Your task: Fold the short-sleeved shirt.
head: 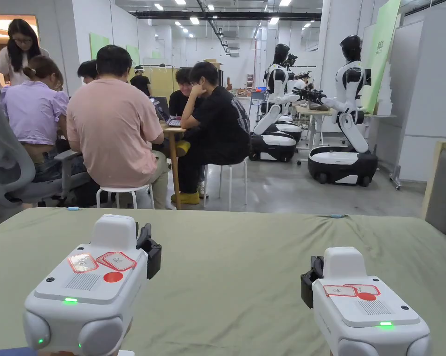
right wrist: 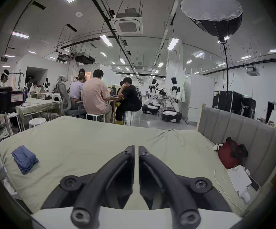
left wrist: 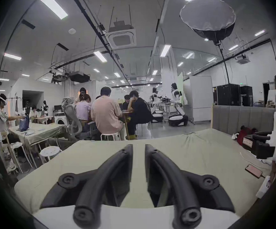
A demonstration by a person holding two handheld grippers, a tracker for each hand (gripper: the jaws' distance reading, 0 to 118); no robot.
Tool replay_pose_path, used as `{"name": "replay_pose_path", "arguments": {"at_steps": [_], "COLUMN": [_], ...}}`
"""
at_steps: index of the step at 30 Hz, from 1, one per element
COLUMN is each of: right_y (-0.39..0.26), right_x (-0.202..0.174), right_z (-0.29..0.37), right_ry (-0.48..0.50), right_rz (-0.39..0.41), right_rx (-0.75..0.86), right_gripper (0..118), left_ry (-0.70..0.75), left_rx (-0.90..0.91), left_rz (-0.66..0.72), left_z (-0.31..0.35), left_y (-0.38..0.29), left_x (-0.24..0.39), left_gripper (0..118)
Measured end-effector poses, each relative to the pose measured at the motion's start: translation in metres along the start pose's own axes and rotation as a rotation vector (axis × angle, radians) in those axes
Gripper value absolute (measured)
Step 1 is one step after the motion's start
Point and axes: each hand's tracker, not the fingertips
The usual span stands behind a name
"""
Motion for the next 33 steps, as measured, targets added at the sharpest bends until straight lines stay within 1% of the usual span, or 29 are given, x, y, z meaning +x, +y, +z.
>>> {"name": "replay_pose_path", "arguments": {"at_steps": [1, 2, 3, 4, 5, 7, 8, 9, 12, 16, 20, 26, 30, 33], "right_y": [-0.001, -0.002, 0.0, -0.001, -0.002, -0.002, -0.002, -0.002, -0.004, -0.004, -0.002, 0.001, 0.003, 0.008], "right_x": [-0.002, -0.004, 0.0, -0.001, -0.003, 0.002, 0.001, 0.001, 0.002, 0.001, 0.002, 0.0, -0.001, -0.003], "right_z": [0.002, 0.005, -0.008, -0.007, -0.005, -0.011, -0.011, -0.011, -0.016, -0.023, -0.025, -0.029, -0.029, -0.029], "right_ry": [0.001, 0.0, -0.001, -0.002, -0.005, -0.004, -0.002, -0.001, -0.009, -0.011, -0.011, -0.021, 0.023, 0.031], "right_rz": [-0.003, -0.005, -0.006, -0.006, -0.007, -0.022, -0.031, -0.039, -0.046, -0.027, -0.043, -0.045, -0.062, -0.093], "right_rx": [0.002, 0.003, -0.002, -0.005, -0.001, 0.011, 0.016, 0.018, 0.028, 0.019, 0.025, 0.023, 0.013, 0.002], "right_gripper": [19, 31, 41, 52, 68, 92, 112, 118, 118, 118, 118, 118, 118, 118], "left_ry": [-0.001, -0.002, -0.005, -0.009, -0.009, -0.015, -0.021, -0.027, -0.029, -0.017, -0.016, -0.008, 0.003, 0.006], "left_rx": [0.002, 0.005, 0.007, 0.009, 0.017, 0.028, 0.028, 0.025, 0.032, 0.042, 0.04, 0.037, 0.033, 0.033], "left_rz": [-0.005, -0.009, -0.011, -0.013, -0.012, -0.009, -0.01, -0.014, -0.022, -0.016, 0.001, 0.007, 0.007, 0.016], "left_z": [0.0, 0.0, 0.001, 0.001, 0.003, 0.005, 0.005, 0.005, 0.008, 0.011, 0.013, 0.016, 0.017, 0.018], "left_y": [0.0, 0.0, 0.0, 0.0, 0.0, 0.001, 0.001, 0.002, 0.002, 0.003, 0.003, -0.002, -0.003, -0.004], "left_x": [0.002, 0.004, 0.004, 0.004, 0.005, 0.006, 0.006, 0.007, 0.009, 0.008, 0.005, 0.001, -0.003, -0.006], "left_gripper": [29, 45, 58, 71, 84, 103, 117, 118, 118, 118, 118, 118, 118, 118]}}
